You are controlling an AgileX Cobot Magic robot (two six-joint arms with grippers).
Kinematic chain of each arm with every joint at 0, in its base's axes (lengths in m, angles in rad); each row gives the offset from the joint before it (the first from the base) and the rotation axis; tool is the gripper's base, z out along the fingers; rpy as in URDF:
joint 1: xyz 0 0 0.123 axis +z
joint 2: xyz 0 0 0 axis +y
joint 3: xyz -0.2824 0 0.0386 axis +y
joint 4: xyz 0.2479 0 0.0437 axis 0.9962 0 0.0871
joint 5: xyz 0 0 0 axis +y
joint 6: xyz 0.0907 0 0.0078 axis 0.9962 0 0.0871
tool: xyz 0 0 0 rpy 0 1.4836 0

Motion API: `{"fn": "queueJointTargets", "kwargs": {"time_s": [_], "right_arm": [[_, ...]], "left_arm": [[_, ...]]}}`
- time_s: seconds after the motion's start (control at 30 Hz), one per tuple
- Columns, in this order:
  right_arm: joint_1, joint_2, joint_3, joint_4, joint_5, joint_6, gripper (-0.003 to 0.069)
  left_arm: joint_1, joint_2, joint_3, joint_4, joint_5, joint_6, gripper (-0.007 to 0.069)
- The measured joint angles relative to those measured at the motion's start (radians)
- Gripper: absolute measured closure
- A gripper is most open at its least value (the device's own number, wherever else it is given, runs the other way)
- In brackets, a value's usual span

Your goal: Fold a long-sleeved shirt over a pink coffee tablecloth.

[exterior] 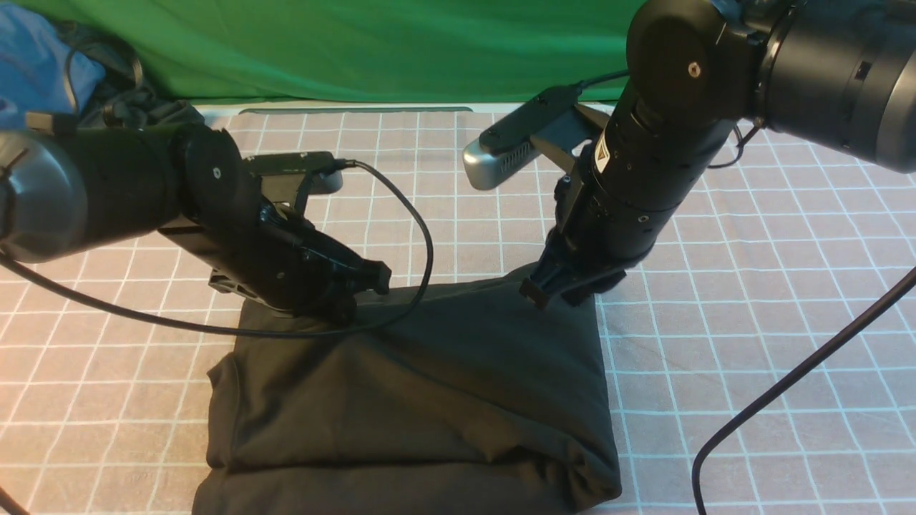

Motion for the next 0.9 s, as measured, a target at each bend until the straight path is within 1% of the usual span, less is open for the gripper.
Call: {"fn": "queueJointTargets", "kwargs": {"time_s": [0.03,0.17,0.23,0.27,0.3,0.33,0.37,0.4,0.47,0.5,0.6,0.63,0.7,0.8,0.9], "right_arm": [[0.0,0.0,0.0,0.01,0.013,-0.009,0.0568],[0.0,0.003,0.005,0.111,0.079,-0.073,0.0573],[0.0,0.008,0.017,0.163,0.084,-0.097,0.0585],[0.0,0.01,0.019,0.168,0.084,-0.099,0.0586],[0.0,0.017,0.028,0.198,0.084,-0.116,0.0594],[0.001,0.022,0.037,0.219,0.084,-0.126,0.0599],[0.006,0.028,0.048,0.236,0.079,-0.137,0.0602],[0.008,0.031,0.052,0.238,0.076,-0.139,0.0603],[0.024,0.045,0.074,0.251,0.063,-0.154,0.0604],[0.037,0.053,0.083,0.254,0.054,-0.166,0.0604],[0.071,0.078,0.091,0.261,0.038,-0.18,0.0604],[0.081,0.088,0.091,0.263,0.032,-0.183,0.0604],[0.093,0.107,0.091,0.267,0.025,-0.183,0.0604],[0.096,0.131,0.091,0.256,0.035,-0.174,0.0604],[0.096,0.141,0.092,0.131,0.068,-0.107,0.0604]], "left_arm": [[0.0,0.001,0.0,0.004,-0.002,0.0,0.0557],[0.001,0.002,-0.002,0.033,-0.05,-0.007,0.0397],[0.001,0.002,-0.012,0.058,-0.049,-0.041,0.0318],[0.001,0.002,-0.015,0.061,-0.046,-0.051,0.0305],[0.001,0.002,-0.025,0.076,-0.027,-0.087,0.0272],[0.001,0.0,-0.033,0.09,-0.001,-0.116,0.0256],[0.001,-0.005,-0.043,0.101,0.039,-0.142,0.025],[0.001,-0.008,-0.044,0.106,0.053,-0.145,0.0251],[0.001,-0.038,-0.053,0.117,0.122,-0.168,0.0298],[0.001,-0.063,-0.053,0.118,0.151,-0.174,0.0344],[0.001,-0.139,-0.057,0.108,0.193,-0.183,0.0524],[0.001,-0.16,-0.057,0.1,0.202,-0.184,0.0563],[0.001,-0.207,-0.06,0.074,0.231,-0.184,0.0599],[0.001,-0.246,-0.051,0.041,0.261,-0.182,0.0609],[0.001,-0.274,0.018,0.028,0.268,-0.16,0.061]]}}
